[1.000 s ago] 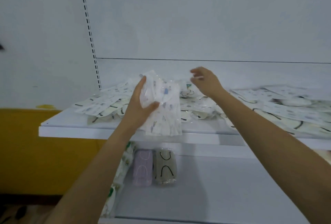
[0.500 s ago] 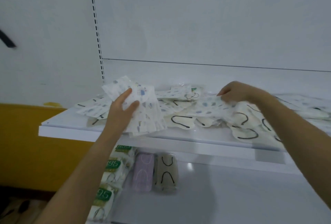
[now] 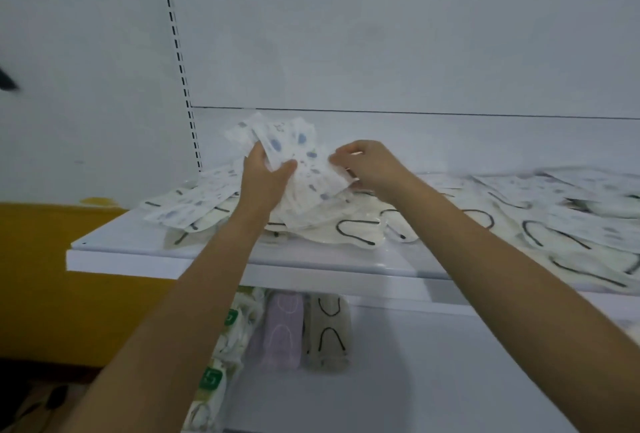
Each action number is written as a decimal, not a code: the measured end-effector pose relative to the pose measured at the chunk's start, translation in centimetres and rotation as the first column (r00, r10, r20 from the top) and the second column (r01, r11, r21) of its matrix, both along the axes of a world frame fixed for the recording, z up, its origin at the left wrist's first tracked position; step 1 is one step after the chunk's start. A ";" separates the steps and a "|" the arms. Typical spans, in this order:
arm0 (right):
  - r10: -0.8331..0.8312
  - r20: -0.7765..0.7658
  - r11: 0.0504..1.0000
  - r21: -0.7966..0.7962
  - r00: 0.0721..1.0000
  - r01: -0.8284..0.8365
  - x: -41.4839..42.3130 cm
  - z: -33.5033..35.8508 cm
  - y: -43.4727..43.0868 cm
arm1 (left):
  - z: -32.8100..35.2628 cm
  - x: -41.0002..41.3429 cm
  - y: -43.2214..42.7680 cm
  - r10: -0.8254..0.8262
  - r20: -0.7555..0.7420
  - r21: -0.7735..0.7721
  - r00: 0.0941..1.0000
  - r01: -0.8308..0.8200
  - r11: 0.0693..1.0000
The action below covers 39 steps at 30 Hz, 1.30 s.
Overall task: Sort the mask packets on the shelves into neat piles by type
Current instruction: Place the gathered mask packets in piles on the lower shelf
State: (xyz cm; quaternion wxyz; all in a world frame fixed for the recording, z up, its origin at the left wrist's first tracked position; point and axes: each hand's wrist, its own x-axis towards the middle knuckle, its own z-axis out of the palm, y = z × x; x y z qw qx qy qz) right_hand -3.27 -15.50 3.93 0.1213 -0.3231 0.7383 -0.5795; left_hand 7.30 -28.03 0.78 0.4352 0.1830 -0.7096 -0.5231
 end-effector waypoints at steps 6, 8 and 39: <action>-0.072 -0.518 0.885 0.361 0.852 0.294 -8.1 0.5 -2.9 | -0.4 1.8 -5.4 0.037 -0.013 -0.196 0.999 -0.039 0.980; 0.111 -0.548 0.853 0.481 0.829 0.204 -9.3 0.2 -5.1 | -0.4 1.9 -6.6 0.049 -0.021 -0.218 0.999 -0.052 0.974; -0.217 -0.461 0.472 0.722 0.861 0.506 -10.3 0.1 -8.5 | 1.2 1.1 -15.8 -0.040 0.044 -0.246 0.998 0.050 0.968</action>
